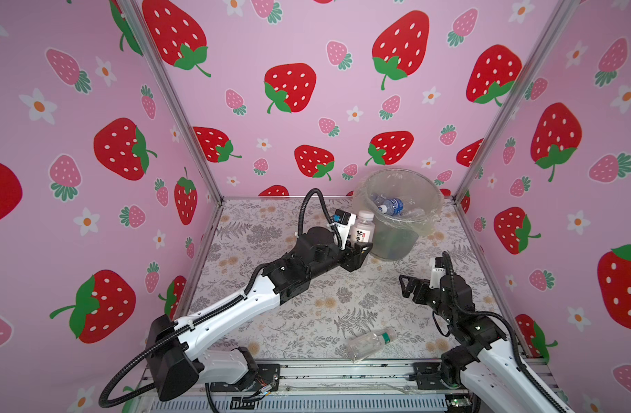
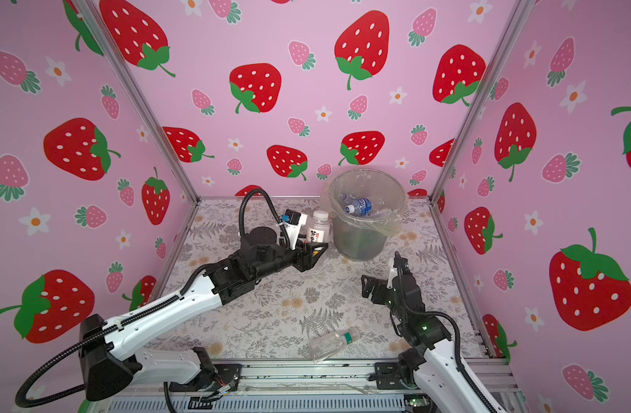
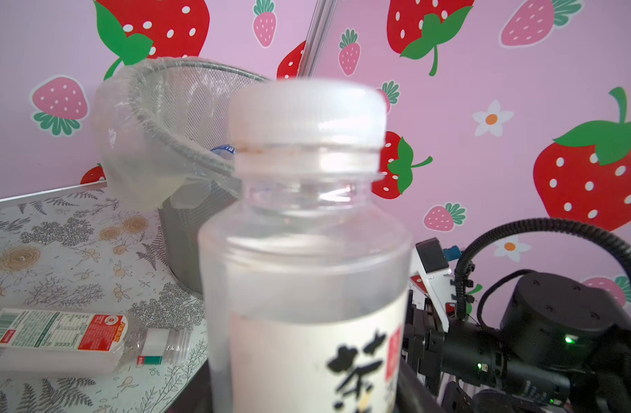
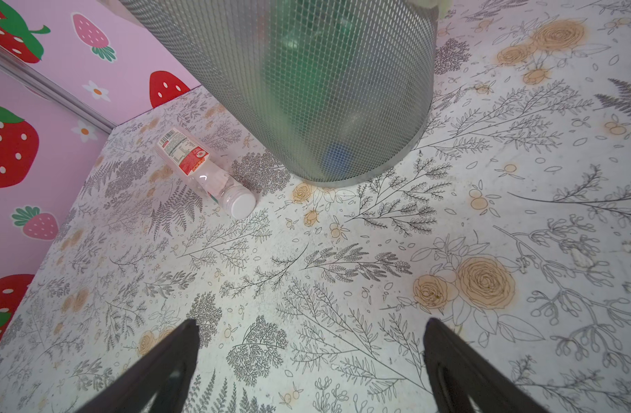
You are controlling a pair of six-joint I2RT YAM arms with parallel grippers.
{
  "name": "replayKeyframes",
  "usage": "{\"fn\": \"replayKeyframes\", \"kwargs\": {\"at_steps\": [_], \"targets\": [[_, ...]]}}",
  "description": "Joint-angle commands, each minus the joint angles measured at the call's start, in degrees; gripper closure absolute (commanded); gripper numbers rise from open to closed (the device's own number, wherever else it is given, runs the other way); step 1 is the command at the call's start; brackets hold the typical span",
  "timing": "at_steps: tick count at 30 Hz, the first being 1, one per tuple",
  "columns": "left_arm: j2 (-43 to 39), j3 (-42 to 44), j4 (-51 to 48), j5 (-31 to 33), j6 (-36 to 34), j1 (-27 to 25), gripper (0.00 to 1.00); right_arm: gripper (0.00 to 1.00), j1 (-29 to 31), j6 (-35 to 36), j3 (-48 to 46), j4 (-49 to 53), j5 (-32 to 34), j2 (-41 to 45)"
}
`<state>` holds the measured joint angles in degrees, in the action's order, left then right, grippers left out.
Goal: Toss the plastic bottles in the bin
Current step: 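Lift the yellow-labelled bottle with the left gripper and carry it over the bin, then open the left gripper to drop the yellow-labelled bottle into the bin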
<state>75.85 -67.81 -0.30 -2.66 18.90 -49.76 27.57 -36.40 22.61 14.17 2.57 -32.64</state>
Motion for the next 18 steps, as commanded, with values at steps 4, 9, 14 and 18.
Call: {"fn": "replayKeyframes", "kwargs": {"at_steps": [4,9,14,18], "targets": [[8.69,-17.49,-0.90,-0.99,-3.27,0.23,0.50,0.01,-0.33,-0.92,-0.81,-0.59,1.91,0.74],[21.07,-33.91,-2.29,-1.19,-4.30,0.43,0.47,0.01,-0.38,-1.12,-1.25,-0.88,1.91,0.56],[38.44,-56.24,-6.92,-1.34,-4.09,1.78,0.40,0.01,-0.41,-1.21,-0.43,-0.72,1.88,0.14],[56.14,-82.03,-17.74,-1.67,-1.55,3.62,0.03,0.01,-0.41,-1.28,1.07,-0.40,1.50,-0.14]]}}
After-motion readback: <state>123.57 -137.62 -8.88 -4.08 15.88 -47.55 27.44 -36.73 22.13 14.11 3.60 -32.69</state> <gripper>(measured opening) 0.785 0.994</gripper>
